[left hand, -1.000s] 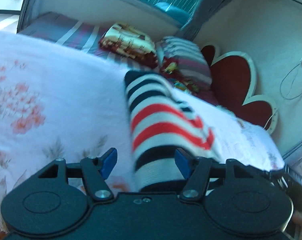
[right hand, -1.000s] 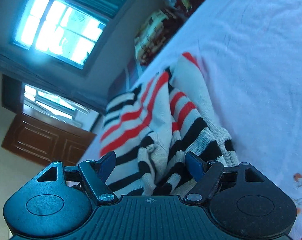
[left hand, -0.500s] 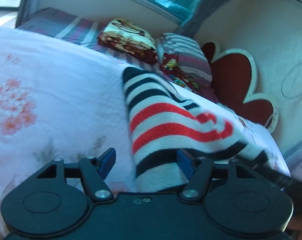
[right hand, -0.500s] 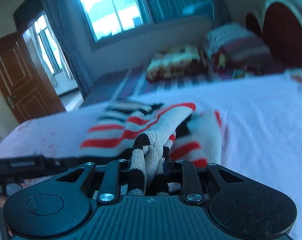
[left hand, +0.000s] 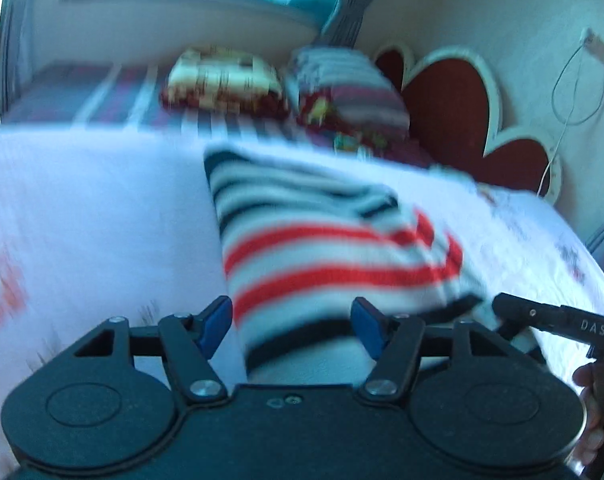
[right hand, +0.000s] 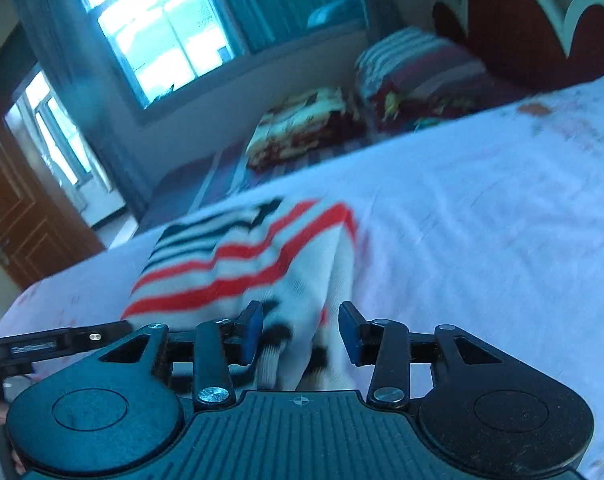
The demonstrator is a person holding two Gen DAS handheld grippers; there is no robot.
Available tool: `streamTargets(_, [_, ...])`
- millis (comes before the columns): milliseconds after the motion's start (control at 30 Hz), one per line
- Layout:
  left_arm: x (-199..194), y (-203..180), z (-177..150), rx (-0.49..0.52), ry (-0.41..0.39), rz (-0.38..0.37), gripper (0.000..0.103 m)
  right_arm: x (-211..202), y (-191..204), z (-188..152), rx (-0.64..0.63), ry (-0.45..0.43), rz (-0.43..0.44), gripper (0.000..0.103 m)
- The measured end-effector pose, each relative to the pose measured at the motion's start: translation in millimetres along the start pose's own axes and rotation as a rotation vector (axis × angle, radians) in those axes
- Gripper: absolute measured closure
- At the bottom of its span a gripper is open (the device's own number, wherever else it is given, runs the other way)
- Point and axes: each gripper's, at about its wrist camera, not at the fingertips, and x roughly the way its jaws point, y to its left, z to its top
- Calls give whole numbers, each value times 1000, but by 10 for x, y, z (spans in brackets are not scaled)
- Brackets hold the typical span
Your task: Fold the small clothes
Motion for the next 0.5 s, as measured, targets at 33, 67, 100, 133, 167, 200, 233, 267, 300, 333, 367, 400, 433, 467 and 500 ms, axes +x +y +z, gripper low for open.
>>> streamTargets(33, [0,11,51,4,-8,0,40,23,-23,69,5,-6,3,61])
streamTargets(67, [30,19,101,2,-7,0,40,26,-9,123,3,-12,4,62])
streamTargets(100, [93,24,158,5,0,8,40,72,15,188,-12,-15,8,68])
streamTargets(133, [151,18,188,18,13,19,41,131,65,245,-37,-9,21,83])
streamTargets(167, [222,9,200,35,30,33,40,197,116,278,-65,7,36,88])
streamTargets(200, [296,13,193,48,53,45,40,278,179,278,-102,36,31,93])
streamTargets(233, [362,30,174,50,73,45,39,391,216,240,-151,75,-9,103])
streamTargets(267, [399,57,150,46,80,41,35,513,205,163,-171,121,-54,103])
streamTargets(300, [421,84,133,43,82,34,34,571,135,96,-159,135,-65,103])
streamTargets(333, [425,112,131,36,84,30,31,557,92,81,-137,128,-63,103])
streamTargets(367, [425,134,133,28,86,28,30,535,69,72,-127,134,-85,103])
streamTargets(400, [414,147,138,20,89,24,31,492,64,71,-131,135,-96,103])
streamTargets(433, [368,148,148,16,88,24,34,413,45,67,-116,119,-85,103])
streamTargets(467, [293,130,154,18,80,19,37,291,23,70,-90,91,-65,102])
streamTargets(500, [191,118,142,22,69,7,37,156,15,62,-72,68,-41,102])
